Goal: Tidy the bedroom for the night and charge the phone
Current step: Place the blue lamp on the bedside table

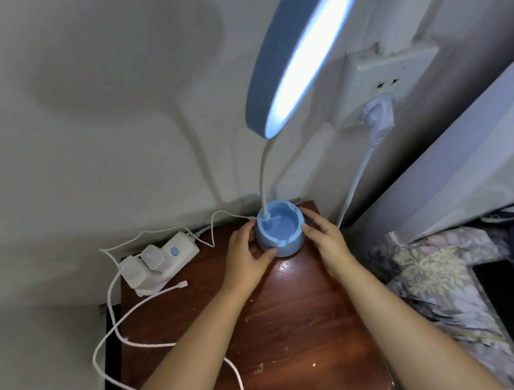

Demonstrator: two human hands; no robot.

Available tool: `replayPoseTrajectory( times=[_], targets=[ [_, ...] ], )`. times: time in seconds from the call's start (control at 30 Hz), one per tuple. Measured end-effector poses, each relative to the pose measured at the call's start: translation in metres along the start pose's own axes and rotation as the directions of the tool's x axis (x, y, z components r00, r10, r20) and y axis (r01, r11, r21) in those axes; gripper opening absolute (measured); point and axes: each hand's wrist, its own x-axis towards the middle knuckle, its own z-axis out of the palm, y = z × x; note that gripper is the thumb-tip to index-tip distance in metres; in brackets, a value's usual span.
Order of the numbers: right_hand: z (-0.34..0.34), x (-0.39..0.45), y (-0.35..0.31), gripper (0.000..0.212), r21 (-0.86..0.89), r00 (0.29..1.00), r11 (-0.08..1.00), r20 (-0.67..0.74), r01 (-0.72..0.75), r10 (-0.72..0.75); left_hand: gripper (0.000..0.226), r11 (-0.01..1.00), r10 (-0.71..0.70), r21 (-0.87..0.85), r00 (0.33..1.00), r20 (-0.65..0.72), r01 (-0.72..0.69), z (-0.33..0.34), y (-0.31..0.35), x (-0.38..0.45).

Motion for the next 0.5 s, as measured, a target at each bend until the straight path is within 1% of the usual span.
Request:
replayPoseTrajectory(
  times=[0.1, 0.27, 0.37, 0.5],
  targets=[
    [0.003, 0.000, 0.000, 0.038, 0.006, 1.000, 1.000, -0.008, -0.003, 0.003, 0.060, 1.000, -0.022, -0.017, 1.000, -0.014, 0.021, -0.001, 0.002, -0.001],
    [0.004, -0.007, -0.007, 0.038, -0.028, 1.000, 1.000, -0.005, -0.005, 0.005, 0.064, 1.000, -0.022, -0.015, 0.999, 0.024, 0.022, -0.005, 0.003, -0.001],
    [0.005, -0.010, -0.010, 0.039, -0.097, 1.000, 0.995, -0.017, -0.023, 0.021, 0.060, 1.000, -0.014, -0.001, 0.997, 0.077, 0.014, -0.011, 0.009, -0.001],
    [0.006, -0.015, -0.015, 0.041, -0.248, 0.999, 0.968, -0.037, -0.034, 0.025, 0.057, 1.000, 0.013, -0.008, 0.980, 0.198, -0.012, -0.023, 0.020, -0.006]
  ],
)
